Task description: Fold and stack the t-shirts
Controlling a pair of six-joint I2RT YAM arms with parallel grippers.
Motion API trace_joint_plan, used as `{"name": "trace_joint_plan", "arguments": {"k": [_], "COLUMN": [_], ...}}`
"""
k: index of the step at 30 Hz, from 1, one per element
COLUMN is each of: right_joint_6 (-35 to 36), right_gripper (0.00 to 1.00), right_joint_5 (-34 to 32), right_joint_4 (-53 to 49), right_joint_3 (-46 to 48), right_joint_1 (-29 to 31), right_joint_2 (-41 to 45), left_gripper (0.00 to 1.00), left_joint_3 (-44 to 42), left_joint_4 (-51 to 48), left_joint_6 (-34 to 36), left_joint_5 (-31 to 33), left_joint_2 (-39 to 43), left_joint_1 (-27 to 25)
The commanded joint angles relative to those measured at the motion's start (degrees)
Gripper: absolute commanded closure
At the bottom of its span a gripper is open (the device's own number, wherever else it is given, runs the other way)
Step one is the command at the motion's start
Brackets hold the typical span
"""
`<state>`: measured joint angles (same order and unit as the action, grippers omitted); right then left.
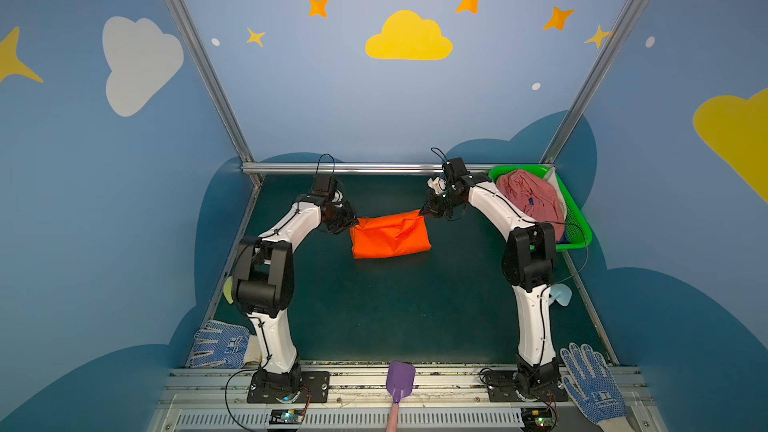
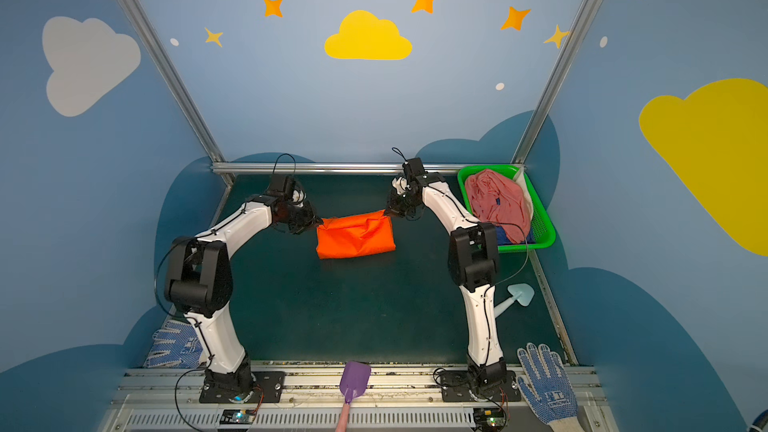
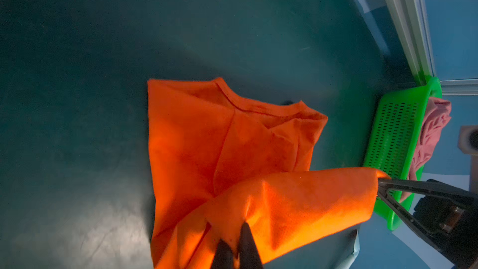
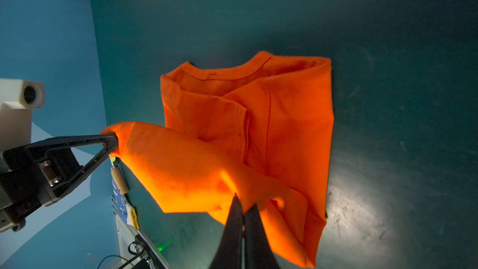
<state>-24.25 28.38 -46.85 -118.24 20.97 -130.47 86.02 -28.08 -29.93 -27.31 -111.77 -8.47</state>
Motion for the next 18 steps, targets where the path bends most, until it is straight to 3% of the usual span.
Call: {"name": "trace_joint_plan", "arguments": {"k": [1, 13, 18], "right_joint_6": [0.7, 0.1, 0.2], "right_gripper": [1.0, 0.91, 0.72], "right_joint_5": [2.7, 8.0, 8.6], "right_joint_4": [-3.0, -2.4, -2.0], "right_joint_3": [-4.7, -15.8, -15.9], "right_joint_1": [-1.1, -3.5, -3.7], "right_joint_2": [-3.4, -14.3, -14.6], "left_gripper": [0.9, 0.89, 0.86], "left_joint_3": [4.0, 6.5, 5.3], "left_joint_4": [-1.0, 3.5, 6.3], "left_joint_6": [1.6, -1.7, -3.7], "left_joint_5": [-2.5, -3.6, -3.6], "left_joint_2": [-3.3, -9.6, -9.3], "left_joint_1": [1.1, 2.9, 3.3]}}
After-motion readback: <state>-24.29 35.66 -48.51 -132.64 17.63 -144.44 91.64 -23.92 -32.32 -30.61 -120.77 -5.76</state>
